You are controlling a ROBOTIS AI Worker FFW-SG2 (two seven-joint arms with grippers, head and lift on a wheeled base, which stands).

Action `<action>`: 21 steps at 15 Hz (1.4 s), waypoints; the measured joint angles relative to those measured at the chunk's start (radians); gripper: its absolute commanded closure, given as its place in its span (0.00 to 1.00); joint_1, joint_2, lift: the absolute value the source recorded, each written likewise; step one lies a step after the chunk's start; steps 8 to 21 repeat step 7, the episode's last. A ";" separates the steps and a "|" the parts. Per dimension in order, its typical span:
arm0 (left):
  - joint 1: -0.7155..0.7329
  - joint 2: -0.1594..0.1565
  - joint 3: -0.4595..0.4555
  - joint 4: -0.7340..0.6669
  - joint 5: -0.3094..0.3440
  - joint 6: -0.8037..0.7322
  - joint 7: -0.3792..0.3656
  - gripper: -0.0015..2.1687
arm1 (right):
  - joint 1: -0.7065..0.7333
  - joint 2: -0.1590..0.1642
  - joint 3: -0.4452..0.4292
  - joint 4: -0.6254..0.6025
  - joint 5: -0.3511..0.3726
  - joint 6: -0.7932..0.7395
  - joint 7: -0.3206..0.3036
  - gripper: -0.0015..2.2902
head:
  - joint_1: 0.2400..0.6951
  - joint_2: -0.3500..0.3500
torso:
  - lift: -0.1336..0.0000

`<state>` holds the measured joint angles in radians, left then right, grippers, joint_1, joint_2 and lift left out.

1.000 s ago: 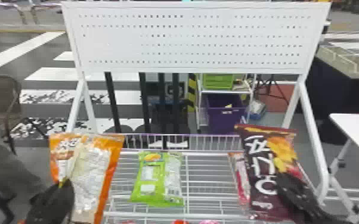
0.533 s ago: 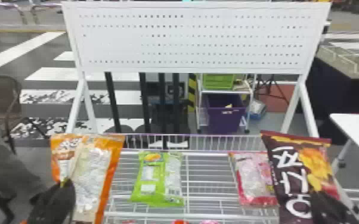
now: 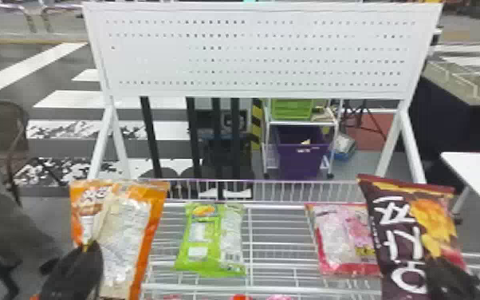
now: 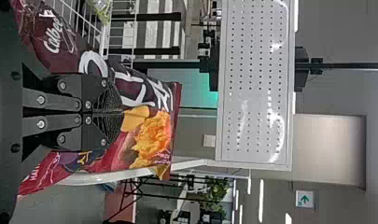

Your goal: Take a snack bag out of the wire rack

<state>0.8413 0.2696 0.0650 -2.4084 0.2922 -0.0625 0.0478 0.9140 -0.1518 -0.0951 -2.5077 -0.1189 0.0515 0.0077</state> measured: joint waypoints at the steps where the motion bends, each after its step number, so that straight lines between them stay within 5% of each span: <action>1: 0.001 0.000 0.000 0.000 -0.001 -0.001 0.000 0.86 | 0.000 0.000 0.000 0.000 0.000 0.000 0.001 0.98 | 0.57 0.50 | 1.00; 21: 0.008 0.000 -0.002 -0.007 -0.003 -0.003 0.000 0.86 | 0.010 0.003 0.000 -0.006 0.001 -0.006 0.012 0.98 | 0.57 0.50 | 1.00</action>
